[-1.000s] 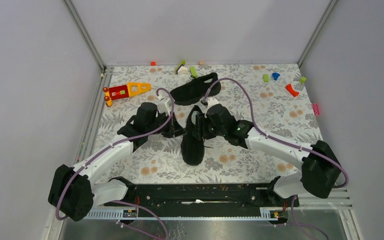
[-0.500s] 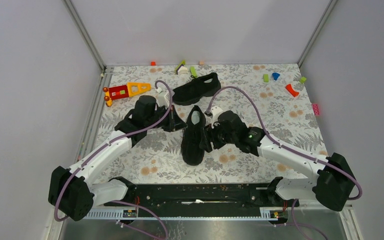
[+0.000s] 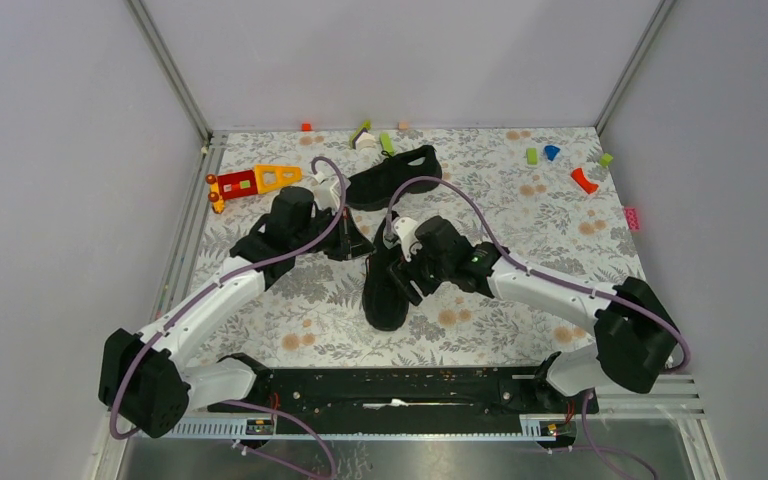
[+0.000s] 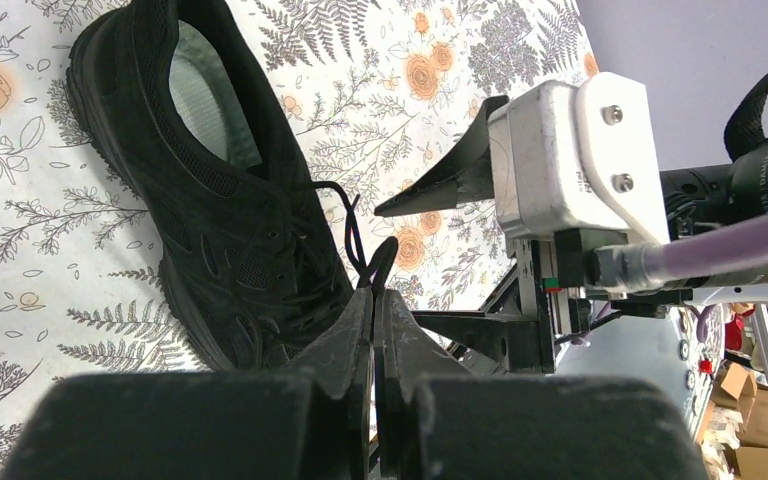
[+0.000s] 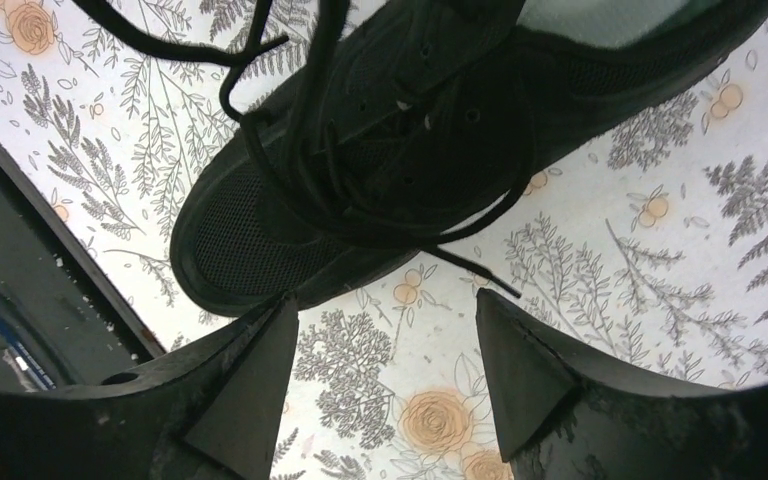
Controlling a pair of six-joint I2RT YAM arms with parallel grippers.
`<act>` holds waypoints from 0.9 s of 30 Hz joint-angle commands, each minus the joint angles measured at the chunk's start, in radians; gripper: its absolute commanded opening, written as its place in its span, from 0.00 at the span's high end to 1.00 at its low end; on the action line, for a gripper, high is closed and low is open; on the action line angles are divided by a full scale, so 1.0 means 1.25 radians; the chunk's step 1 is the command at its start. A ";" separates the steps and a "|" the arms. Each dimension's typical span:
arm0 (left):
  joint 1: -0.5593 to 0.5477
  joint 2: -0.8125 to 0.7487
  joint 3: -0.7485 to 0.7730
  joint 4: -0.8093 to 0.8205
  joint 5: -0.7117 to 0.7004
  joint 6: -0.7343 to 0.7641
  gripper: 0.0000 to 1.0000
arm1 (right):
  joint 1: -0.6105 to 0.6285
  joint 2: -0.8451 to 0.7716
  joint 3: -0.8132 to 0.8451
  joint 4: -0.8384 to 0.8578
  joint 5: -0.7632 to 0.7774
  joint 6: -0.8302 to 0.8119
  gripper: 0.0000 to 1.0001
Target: Tie the shoes
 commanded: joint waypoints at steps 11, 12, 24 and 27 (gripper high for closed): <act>0.001 0.000 0.040 0.020 0.009 0.003 1.00 | -0.034 0.116 0.043 0.054 -0.060 -0.092 0.44; 0.001 -0.001 0.041 0.019 0.009 0.003 1.00 | -0.040 0.118 0.044 0.055 -0.067 -0.090 0.51; 0.023 -0.039 0.075 -0.055 -0.050 -0.001 1.00 | -0.093 -0.019 -0.038 0.099 -0.082 -0.004 1.00; 0.031 -0.046 0.079 -0.064 -0.051 -0.001 1.00 | -0.095 -0.038 -0.040 0.098 -0.084 0.010 1.00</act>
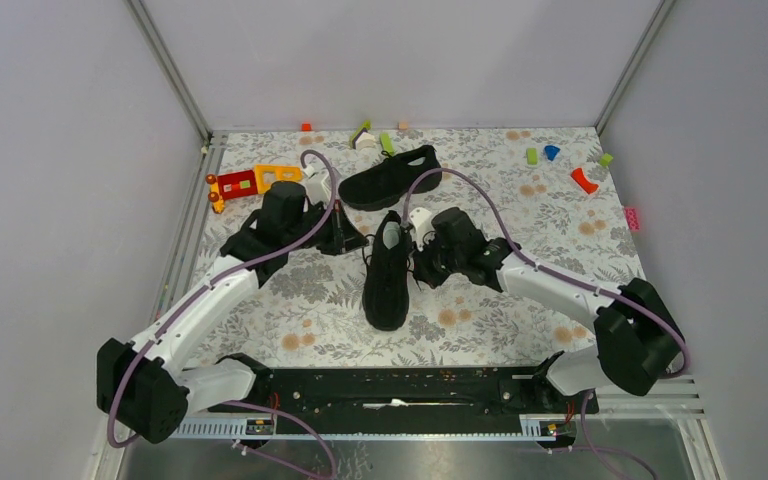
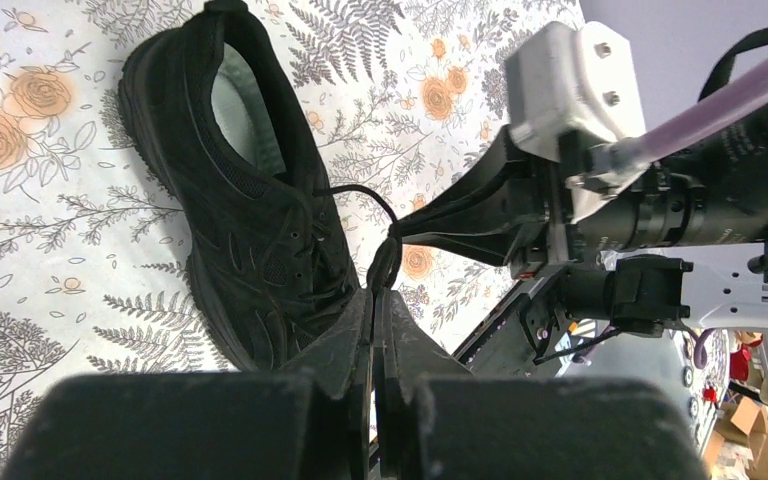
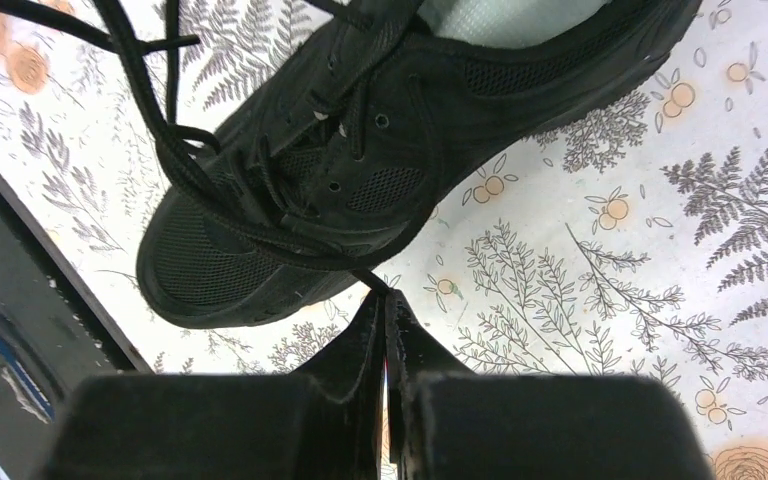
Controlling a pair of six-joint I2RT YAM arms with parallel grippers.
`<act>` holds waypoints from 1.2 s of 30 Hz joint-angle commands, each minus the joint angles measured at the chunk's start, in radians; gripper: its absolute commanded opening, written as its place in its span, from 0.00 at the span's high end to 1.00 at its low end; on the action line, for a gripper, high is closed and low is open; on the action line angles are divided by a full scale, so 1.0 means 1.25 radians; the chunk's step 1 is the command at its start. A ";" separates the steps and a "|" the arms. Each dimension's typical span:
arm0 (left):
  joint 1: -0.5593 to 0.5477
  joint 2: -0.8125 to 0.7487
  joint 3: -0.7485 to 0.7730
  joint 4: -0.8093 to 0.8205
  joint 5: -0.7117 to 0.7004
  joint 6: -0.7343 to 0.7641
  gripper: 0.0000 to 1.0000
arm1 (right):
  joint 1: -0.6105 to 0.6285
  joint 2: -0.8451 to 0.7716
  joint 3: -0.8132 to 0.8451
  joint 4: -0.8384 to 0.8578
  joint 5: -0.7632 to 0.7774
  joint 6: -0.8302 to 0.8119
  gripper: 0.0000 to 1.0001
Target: Tie the shoes
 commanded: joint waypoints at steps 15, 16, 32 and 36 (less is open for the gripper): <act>0.140 -0.104 -0.009 -0.109 -0.123 -0.005 1.00 | -0.174 -0.067 0.039 -0.129 0.269 0.272 1.00; 0.164 -0.112 -0.024 -0.108 -0.121 -0.010 1.00 | -0.187 -0.069 0.034 -0.132 0.276 0.283 1.00; 0.479 -0.147 -0.197 -0.025 0.022 -0.089 1.00 | -0.366 -0.195 -0.097 -0.170 0.553 0.489 1.00; 0.482 -0.148 -0.200 -0.020 0.038 -0.082 1.00 | -0.431 -0.234 -0.131 -0.182 0.611 0.559 1.00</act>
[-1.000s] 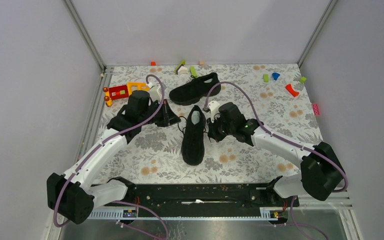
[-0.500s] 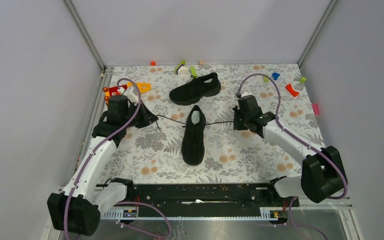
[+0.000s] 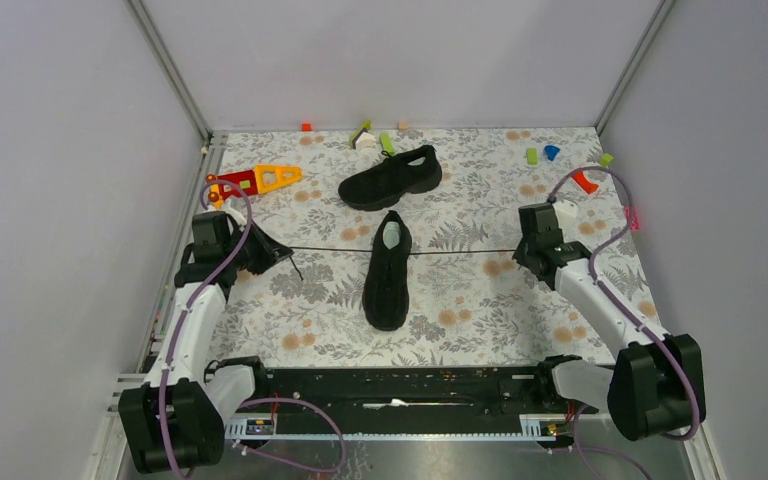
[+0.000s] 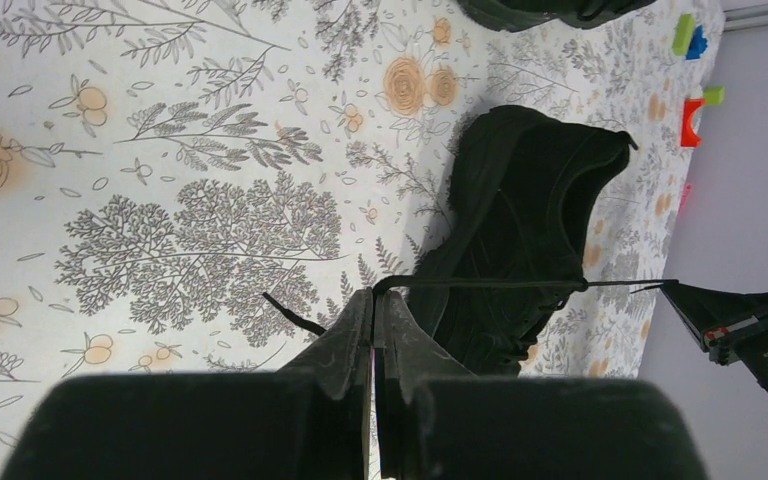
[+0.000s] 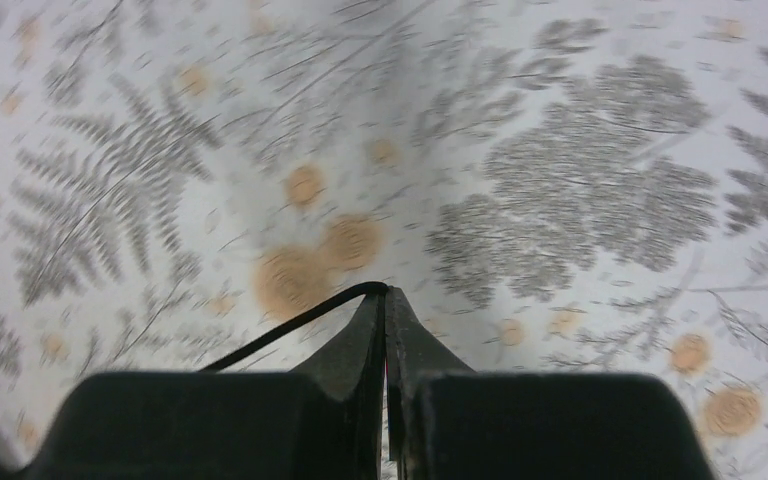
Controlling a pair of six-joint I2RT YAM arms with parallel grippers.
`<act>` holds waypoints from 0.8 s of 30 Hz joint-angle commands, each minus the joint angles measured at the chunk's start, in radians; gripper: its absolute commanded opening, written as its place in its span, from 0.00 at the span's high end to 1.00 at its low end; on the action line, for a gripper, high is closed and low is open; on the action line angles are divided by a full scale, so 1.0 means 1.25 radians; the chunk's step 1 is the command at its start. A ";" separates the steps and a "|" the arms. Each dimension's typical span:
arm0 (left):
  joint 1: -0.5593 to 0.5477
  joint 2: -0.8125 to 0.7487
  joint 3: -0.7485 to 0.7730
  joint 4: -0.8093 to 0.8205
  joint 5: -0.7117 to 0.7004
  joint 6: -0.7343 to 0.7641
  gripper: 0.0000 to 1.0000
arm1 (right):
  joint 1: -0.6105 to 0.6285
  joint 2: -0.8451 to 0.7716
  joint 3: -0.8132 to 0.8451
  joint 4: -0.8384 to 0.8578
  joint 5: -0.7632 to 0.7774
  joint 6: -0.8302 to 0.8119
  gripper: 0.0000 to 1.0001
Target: Tie the shoes
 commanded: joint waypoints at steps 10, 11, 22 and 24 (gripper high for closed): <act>0.018 0.036 -0.067 0.102 -0.106 -0.136 1.00 | -0.081 -0.030 -0.024 -0.010 0.105 0.066 1.00; 0.018 0.046 -0.071 0.115 -0.106 -0.142 1.00 | -0.081 -0.033 -0.026 -0.007 0.104 0.063 1.00; -0.123 0.071 -0.094 0.179 -0.118 -0.055 0.83 | -0.066 -0.138 -0.072 0.135 -0.454 -0.163 0.52; -0.163 0.065 -0.090 0.151 -0.166 -0.034 0.72 | -0.034 -0.152 -0.071 0.139 -0.502 -0.196 0.49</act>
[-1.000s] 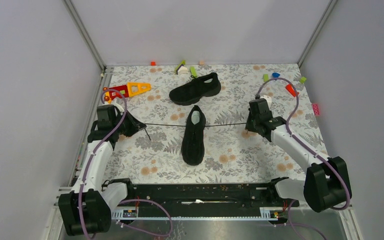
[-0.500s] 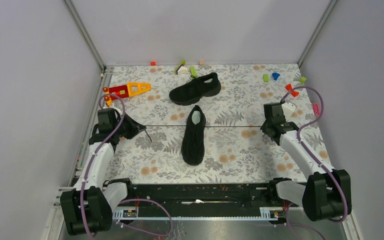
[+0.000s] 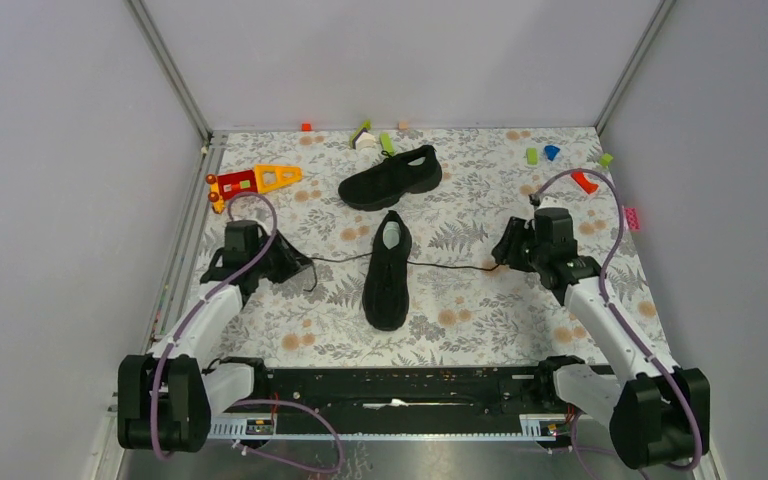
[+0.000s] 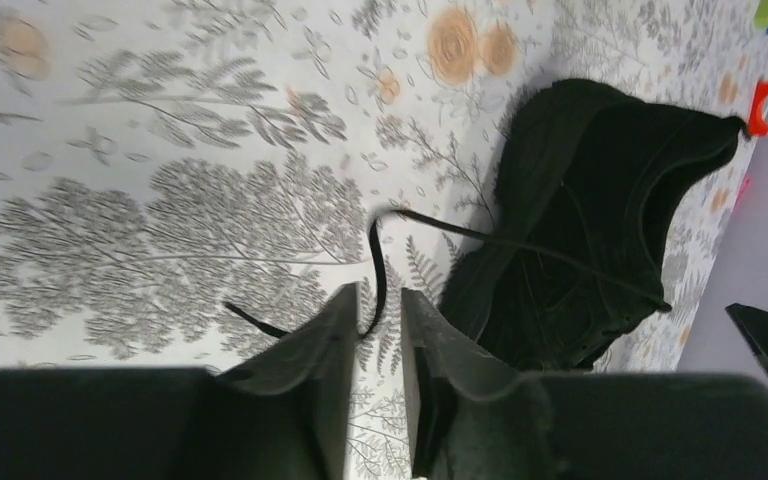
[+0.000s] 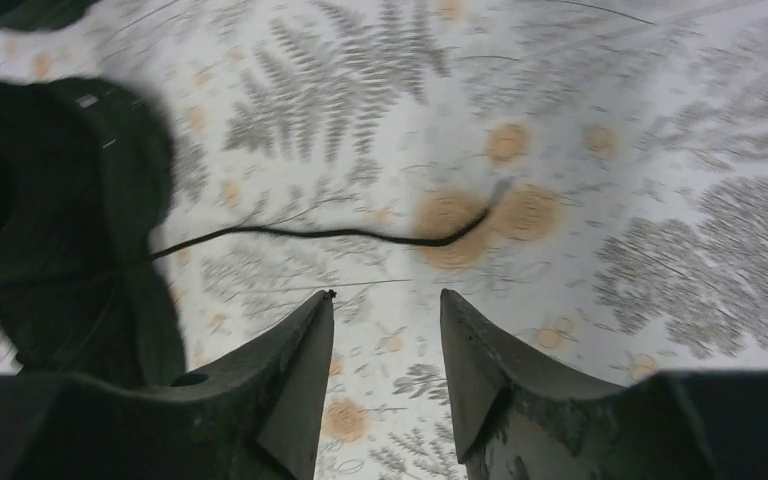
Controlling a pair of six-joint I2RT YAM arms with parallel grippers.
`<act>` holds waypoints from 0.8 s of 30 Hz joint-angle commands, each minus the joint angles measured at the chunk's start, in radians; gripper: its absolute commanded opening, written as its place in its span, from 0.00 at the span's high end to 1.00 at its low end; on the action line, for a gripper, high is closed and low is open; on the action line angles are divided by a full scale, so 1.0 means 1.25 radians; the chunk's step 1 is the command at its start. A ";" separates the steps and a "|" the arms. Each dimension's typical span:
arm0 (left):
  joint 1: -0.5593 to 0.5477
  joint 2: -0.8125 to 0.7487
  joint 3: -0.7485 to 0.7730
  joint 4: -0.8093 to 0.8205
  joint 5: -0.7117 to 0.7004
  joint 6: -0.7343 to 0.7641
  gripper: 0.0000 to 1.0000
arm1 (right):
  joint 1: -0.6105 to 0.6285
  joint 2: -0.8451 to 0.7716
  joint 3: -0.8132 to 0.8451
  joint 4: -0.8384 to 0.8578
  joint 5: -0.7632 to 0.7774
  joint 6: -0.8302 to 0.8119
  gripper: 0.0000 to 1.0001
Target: Tie the shoes
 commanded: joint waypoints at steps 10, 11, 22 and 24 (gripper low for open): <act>-0.261 -0.073 -0.028 0.080 -0.231 0.199 0.32 | 0.264 0.045 0.084 0.076 -0.239 -0.030 0.31; -0.274 -0.057 -0.017 0.088 -0.221 0.228 0.32 | 0.275 0.049 0.083 0.092 -0.240 0.003 0.28; -0.390 0.200 0.205 0.031 -0.225 0.501 0.36 | 0.342 0.020 0.078 0.110 -0.200 0.075 0.18; -0.394 0.247 0.232 0.026 -0.227 0.544 0.36 | 0.341 0.006 0.079 0.099 -0.196 0.069 0.18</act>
